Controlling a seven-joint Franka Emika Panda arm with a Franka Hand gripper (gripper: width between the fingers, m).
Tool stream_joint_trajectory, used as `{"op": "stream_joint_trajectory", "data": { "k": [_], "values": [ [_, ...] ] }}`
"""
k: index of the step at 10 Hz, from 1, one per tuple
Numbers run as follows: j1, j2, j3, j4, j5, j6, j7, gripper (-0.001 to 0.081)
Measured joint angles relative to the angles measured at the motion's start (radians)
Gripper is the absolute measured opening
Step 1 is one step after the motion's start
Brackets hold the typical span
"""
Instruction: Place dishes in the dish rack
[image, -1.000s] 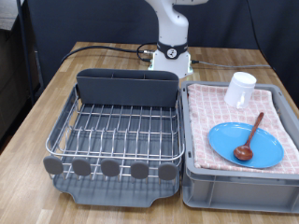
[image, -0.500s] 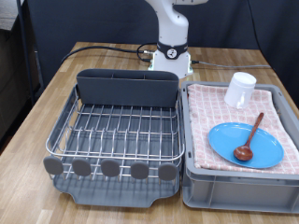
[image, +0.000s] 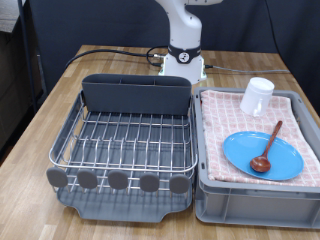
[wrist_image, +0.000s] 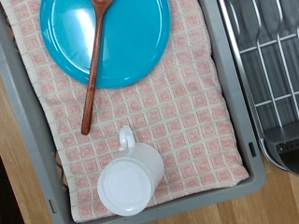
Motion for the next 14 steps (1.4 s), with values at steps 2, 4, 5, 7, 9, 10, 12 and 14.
{"op": "stream_joint_trajectory", "data": {
  "k": [2,4,5,7,9,10,12,14],
  "values": [
    [0.0,0.012,0.03,-0.018,-0.006,0.062,0.018,0.0802],
    [-0.007,0.053,0.054,-0.031,-0.017,0.156,0.062,0.0802],
    [-0.007,0.084,0.066,-0.033,-0.019,0.19,0.083,0.0802],
    [-0.008,0.114,0.068,-0.024,-0.019,0.209,0.093,0.0802],
    [-0.008,0.134,0.089,-0.026,-0.035,0.227,0.124,0.0802],
    [-0.007,0.162,0.11,-0.03,-0.049,0.26,0.158,0.0802],
    [-0.008,0.231,0.154,-0.035,-0.098,0.34,0.251,0.0802],
    [-0.008,0.298,0.184,-0.042,-0.15,0.422,0.343,0.0802]
  ]
}}
